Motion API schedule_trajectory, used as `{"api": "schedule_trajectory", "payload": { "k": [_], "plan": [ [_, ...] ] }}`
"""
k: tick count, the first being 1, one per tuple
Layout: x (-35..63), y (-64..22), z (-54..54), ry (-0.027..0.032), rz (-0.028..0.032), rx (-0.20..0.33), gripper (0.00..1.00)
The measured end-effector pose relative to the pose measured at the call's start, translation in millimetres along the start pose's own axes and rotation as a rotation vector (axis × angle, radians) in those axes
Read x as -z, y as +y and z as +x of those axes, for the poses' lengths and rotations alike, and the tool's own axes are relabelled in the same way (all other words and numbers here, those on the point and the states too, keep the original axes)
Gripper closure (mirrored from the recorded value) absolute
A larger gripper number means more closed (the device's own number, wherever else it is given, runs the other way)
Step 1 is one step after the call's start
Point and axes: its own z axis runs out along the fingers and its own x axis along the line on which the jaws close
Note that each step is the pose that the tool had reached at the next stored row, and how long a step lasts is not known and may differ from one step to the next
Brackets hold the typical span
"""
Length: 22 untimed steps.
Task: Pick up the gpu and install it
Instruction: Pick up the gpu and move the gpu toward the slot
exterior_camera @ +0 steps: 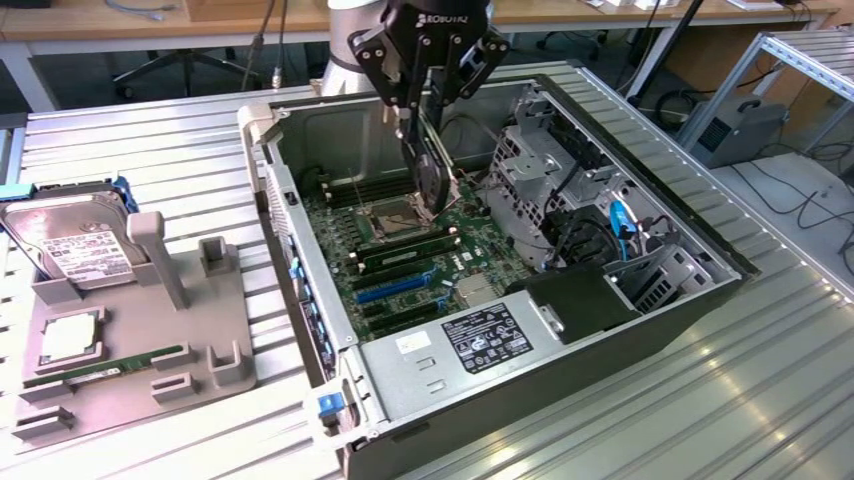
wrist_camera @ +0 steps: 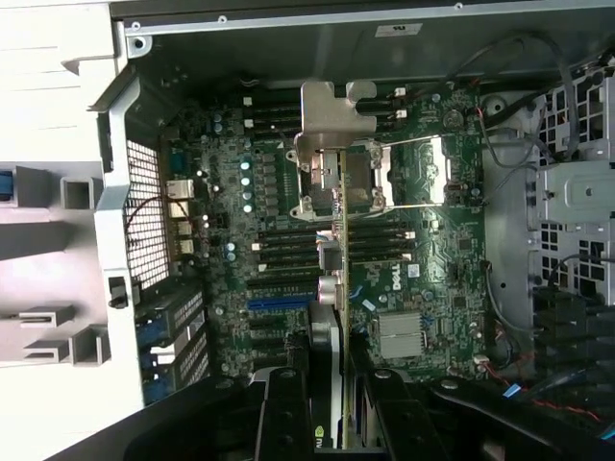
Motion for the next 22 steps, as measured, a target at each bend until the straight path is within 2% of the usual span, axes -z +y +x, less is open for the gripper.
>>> {"api": "schedule_trajectory", "payload": {
  "k": [22],
  "plan": [
    [-7.8,1.6,-21.6,0.0,0.0,0.0,0.73]
  ]
}}
